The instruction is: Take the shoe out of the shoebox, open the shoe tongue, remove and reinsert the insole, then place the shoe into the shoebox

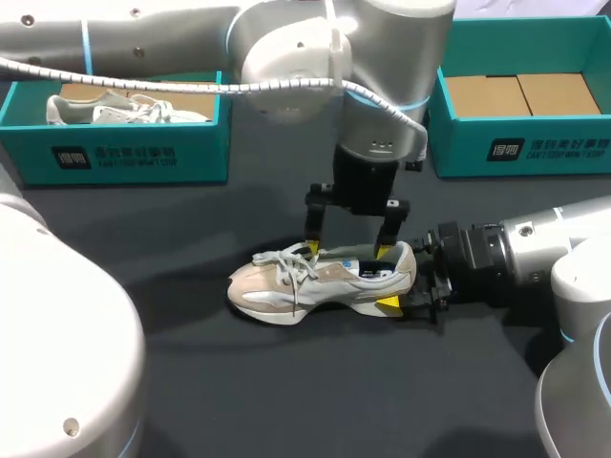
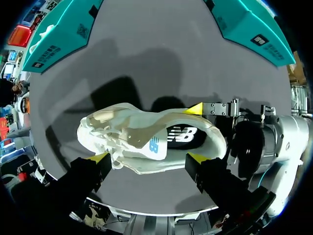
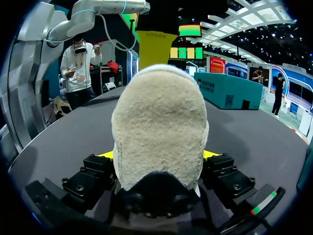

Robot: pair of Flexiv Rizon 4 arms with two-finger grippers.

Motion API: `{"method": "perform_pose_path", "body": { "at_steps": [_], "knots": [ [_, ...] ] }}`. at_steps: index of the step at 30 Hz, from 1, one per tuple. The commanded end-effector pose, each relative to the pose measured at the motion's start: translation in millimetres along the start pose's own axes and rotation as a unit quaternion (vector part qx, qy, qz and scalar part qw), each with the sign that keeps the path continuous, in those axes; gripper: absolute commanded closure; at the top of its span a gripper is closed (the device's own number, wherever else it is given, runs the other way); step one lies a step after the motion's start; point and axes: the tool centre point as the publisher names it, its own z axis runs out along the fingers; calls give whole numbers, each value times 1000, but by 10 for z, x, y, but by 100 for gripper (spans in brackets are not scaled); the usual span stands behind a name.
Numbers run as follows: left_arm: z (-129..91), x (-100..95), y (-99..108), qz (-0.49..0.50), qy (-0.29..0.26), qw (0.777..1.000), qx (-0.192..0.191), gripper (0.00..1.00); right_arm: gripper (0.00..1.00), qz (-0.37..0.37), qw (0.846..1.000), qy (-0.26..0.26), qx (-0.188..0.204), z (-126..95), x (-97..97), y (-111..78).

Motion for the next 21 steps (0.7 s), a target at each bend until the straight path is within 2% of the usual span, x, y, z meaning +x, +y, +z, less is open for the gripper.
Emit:
{"method": "perform_pose_path", "body": {
  "at_steps": [1, 21],
  "knots": [
    [110, 112, -31, 2, -40, 999, -7, 0, 100, 0, 1000, -1, 2, 36, -12, -7],
    [414, 12, -57, -16, -115, 993, -24, 8, 100, 0, 1000, -1, 2, 36, -12, -7]
  ]
}}
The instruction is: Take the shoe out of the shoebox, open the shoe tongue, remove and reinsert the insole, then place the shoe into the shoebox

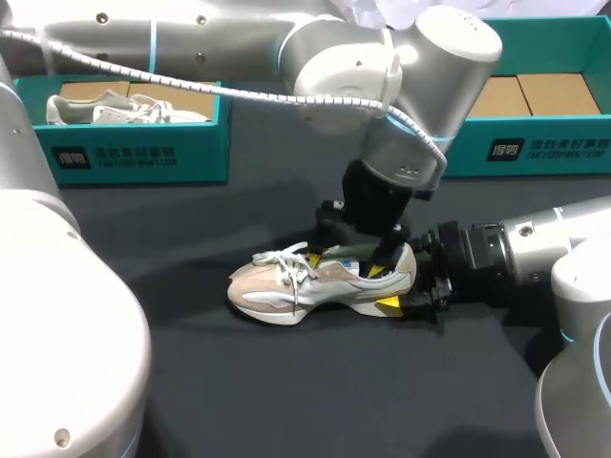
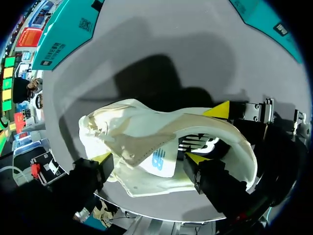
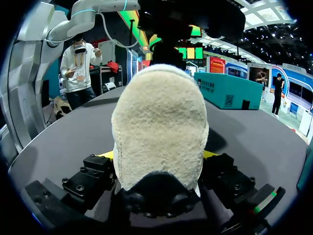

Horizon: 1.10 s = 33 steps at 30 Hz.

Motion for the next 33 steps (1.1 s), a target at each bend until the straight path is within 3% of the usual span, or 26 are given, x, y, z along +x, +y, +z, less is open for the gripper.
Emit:
{"method": "perform_pose_path", "body": {
  "at_steps": [1, 21, 25, 27, 33],
  "knots": [
    [19, 53, -29, -2, -22, 1000, -3, 9, 100, 0, 1000, -1, 2, 36, -12, -8],
    [153, -42, -99, 1, -90, 995, -33, 14, 100, 0, 1000, -1, 2, 36, -12, -8],
    [135, -101, -79, 3, -93, 995, -36, 19, 100, 0, 1000, -1, 2, 36, -12, -8],
    [124, -132, -68, 3, -96, 995, -34, 28, 100, 0, 1000, -1, 2, 36, -12, -8],
    [90, -235, -79, -10, -94, 995, -33, 29, 100, 0, 1000, -1, 2, 36, -12, -8]
  ]
}}
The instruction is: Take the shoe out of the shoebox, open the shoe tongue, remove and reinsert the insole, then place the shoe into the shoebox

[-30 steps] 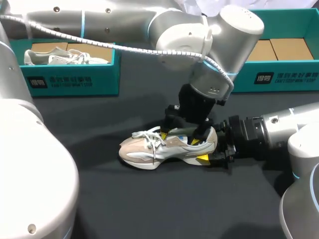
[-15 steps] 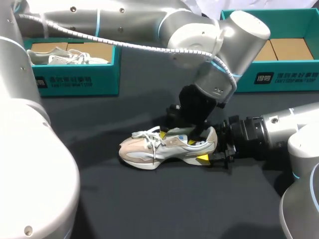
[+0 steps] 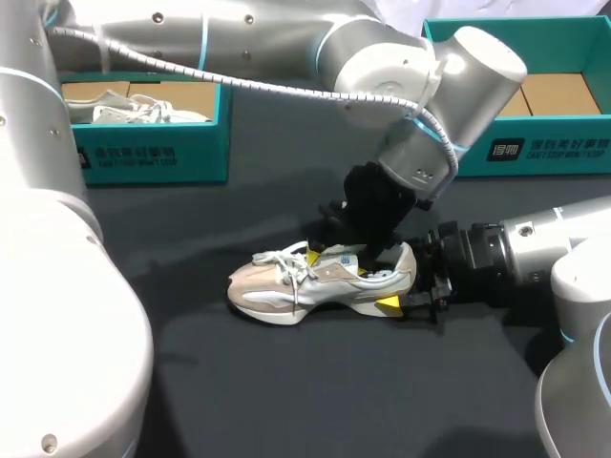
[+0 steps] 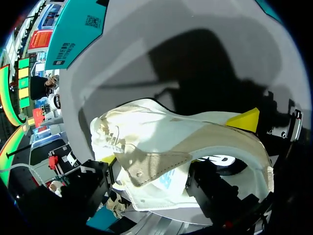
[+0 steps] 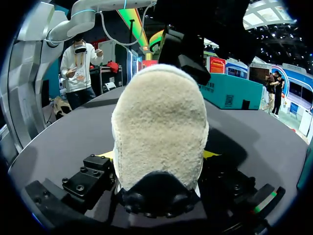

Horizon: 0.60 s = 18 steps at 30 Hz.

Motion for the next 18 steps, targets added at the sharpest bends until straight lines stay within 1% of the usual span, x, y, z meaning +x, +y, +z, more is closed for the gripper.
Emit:
{"method": "perform_pose_path", "body": {
  "at_steps": [1, 2, 7, 10, 13, 18],
  "knots": [
    [-3, -103, 0, -5, 7, 1000, 1, 29, 100, 0, 1000, -1, 2, 35, -12, -8],
    [2, -119, -3, -6, 7, 1000, 1, 30, 100, 0, 1000, -1, 2, 35, -12, -8],
    [-3, -163, 24, -9, 14, 1000, -2, 40, 100, 0, 1000, -1, 2, 35, -12, -8],
    [-42, -175, 46, -8, 24, 1000, -3, 42, 100, 0, 1000, -1, 2, 35, -12, -8],
    [-89, -160, 52, -7, 32, 999, -5, 50, 100, 0, 1000, -1, 2, 35, -12, -8],
    [-132, -100, 63, -2, 37, 999, -9, 56, 100, 0, 1000, -1, 2, 35, -12, -8]
  ]
}}
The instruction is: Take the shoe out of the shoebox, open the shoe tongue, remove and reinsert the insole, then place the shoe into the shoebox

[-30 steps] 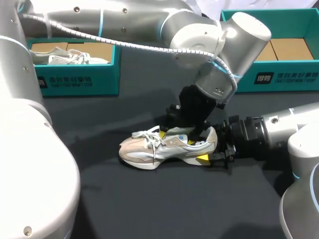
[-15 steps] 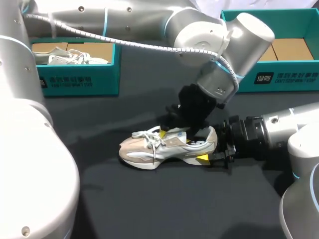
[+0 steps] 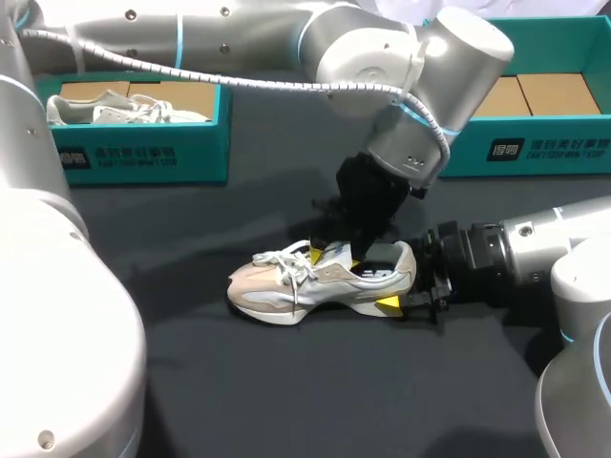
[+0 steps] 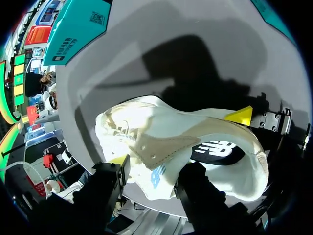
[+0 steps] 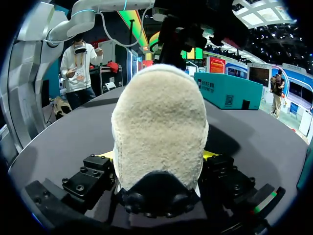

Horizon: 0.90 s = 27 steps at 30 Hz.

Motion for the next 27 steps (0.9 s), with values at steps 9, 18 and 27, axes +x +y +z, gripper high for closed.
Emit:
{"method": "perform_pose_path", "body": {
  "at_steps": [9, 18, 27],
  "knots": [
    [-109, 32, 23, 2, 0, 1000, 8, 63, 100, 0, 1000, -1, 2, 34, -11, -9],
    [-192, 15, 29, 1, -6, 1000, 21, 67, 100, 0, 1000, -1, 2, 34, -11, -9],
    [-200, -57, 55, -1, 1, 1000, 25, 100, 100, 0, 1000, -1, 2, 34, -11, -9]
  ]
}}
